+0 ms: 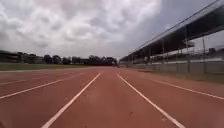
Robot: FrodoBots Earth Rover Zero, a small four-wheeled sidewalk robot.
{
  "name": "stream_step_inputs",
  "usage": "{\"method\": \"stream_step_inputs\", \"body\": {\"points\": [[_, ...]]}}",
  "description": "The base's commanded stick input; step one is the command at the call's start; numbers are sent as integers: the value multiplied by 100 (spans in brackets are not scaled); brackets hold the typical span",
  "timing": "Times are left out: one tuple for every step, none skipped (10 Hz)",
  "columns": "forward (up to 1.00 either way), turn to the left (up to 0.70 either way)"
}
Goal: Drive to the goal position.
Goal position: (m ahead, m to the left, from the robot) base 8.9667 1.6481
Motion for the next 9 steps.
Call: {"method": "stream_step_inputs", "body": {"points": [[45,0],[45,0],[45,0],[45,0],[45,0],[45,0],[45,0],[45,0],[45,0]]}}
